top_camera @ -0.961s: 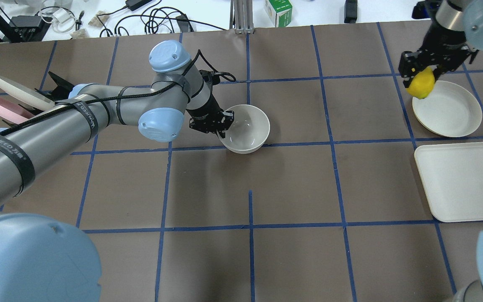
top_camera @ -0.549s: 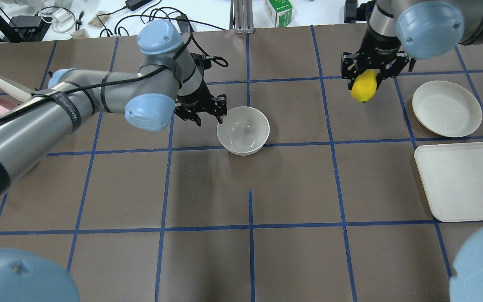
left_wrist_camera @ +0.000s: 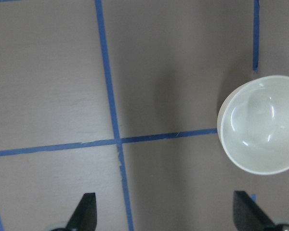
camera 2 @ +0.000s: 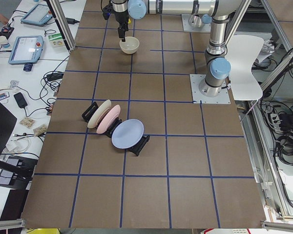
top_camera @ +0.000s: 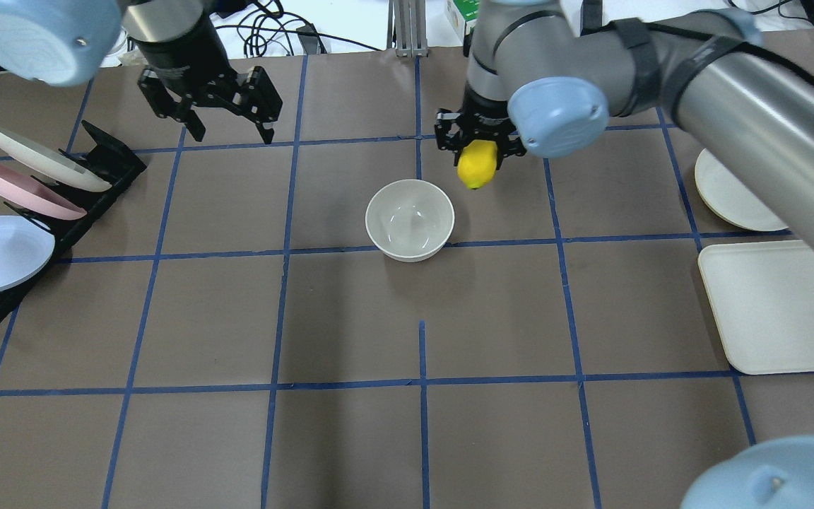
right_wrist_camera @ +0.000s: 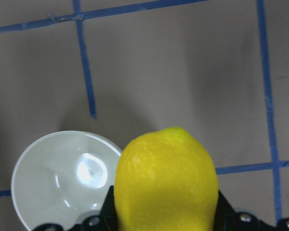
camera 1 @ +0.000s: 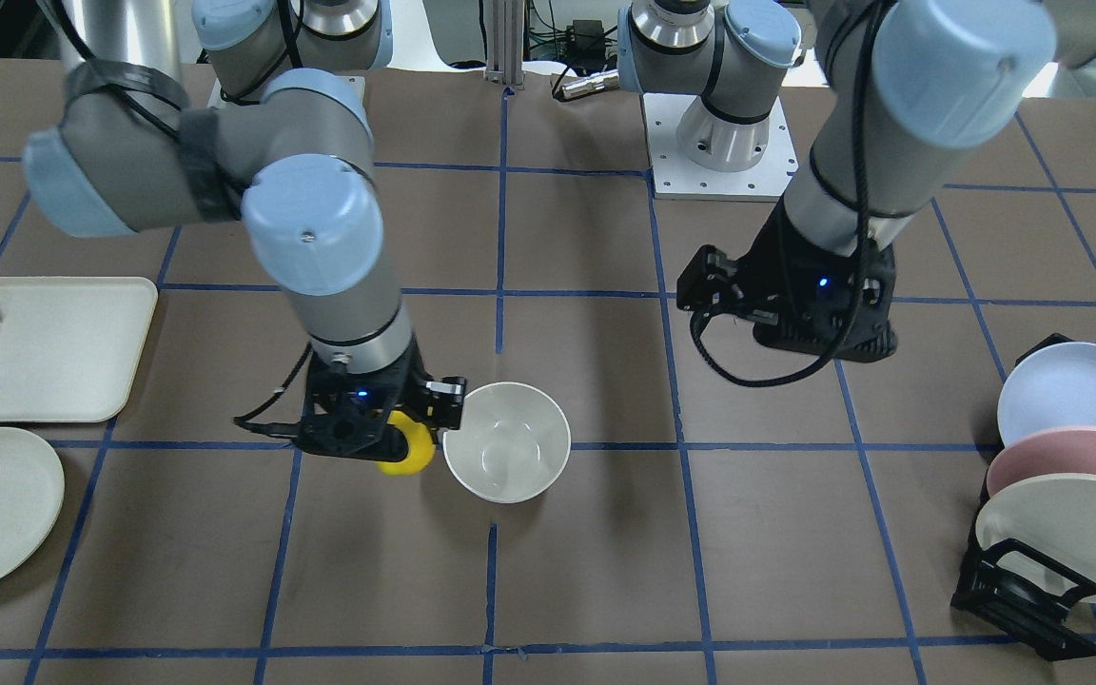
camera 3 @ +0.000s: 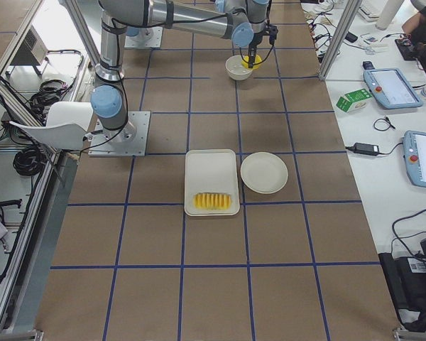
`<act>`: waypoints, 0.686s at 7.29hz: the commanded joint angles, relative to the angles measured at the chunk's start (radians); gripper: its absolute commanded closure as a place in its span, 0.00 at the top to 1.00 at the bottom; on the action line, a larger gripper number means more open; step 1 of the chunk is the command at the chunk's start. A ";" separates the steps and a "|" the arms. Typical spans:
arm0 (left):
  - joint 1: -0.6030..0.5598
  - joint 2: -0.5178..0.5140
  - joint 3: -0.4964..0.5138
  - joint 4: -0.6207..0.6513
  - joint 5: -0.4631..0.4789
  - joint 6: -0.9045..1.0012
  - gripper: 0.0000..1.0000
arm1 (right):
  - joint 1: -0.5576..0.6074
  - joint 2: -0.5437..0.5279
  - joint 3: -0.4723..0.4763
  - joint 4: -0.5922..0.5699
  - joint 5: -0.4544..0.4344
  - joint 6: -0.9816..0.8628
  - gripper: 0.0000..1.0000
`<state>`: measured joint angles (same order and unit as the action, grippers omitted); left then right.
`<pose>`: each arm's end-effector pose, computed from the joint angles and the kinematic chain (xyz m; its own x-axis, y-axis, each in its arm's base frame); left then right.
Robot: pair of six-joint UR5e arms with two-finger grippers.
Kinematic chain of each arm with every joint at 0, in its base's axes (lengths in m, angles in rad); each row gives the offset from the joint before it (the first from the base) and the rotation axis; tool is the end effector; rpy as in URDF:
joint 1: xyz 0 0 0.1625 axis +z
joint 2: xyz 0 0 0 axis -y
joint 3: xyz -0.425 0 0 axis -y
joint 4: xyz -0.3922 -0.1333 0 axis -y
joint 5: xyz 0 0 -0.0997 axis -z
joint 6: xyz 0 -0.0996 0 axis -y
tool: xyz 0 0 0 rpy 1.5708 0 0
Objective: Place bowl and put lemon in it
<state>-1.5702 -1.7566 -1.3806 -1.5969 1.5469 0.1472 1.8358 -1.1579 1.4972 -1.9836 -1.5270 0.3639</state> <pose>-0.1353 -0.5683 0.4802 -0.9890 0.1455 0.0268 0.1460 0.9891 0.0180 0.3023 -0.5885 0.3293 -0.9932 0.0951 -0.0669 0.0988 0.9937 -0.0531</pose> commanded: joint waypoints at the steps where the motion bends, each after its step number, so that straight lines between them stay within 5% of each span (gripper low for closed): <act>1: 0.076 0.086 -0.032 -0.020 -0.001 0.029 1.00 | 0.115 0.096 0.000 -0.067 -0.005 0.039 0.29; 3: 0.071 0.127 -0.104 0.011 -0.010 0.029 1.00 | 0.132 0.154 0.005 -0.135 -0.010 0.023 0.30; 4: 0.071 0.138 -0.107 0.024 -0.010 0.023 1.00 | 0.132 0.152 0.012 -0.129 -0.012 0.021 0.41; 5: 0.071 0.131 -0.104 0.025 -0.010 -0.010 1.00 | 0.134 0.149 0.012 -0.127 -0.012 0.033 0.89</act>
<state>-1.4992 -1.6271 -1.4812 -1.5794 1.5372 0.1638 1.9669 -1.0105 1.5064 -2.1103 -1.5368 0.3906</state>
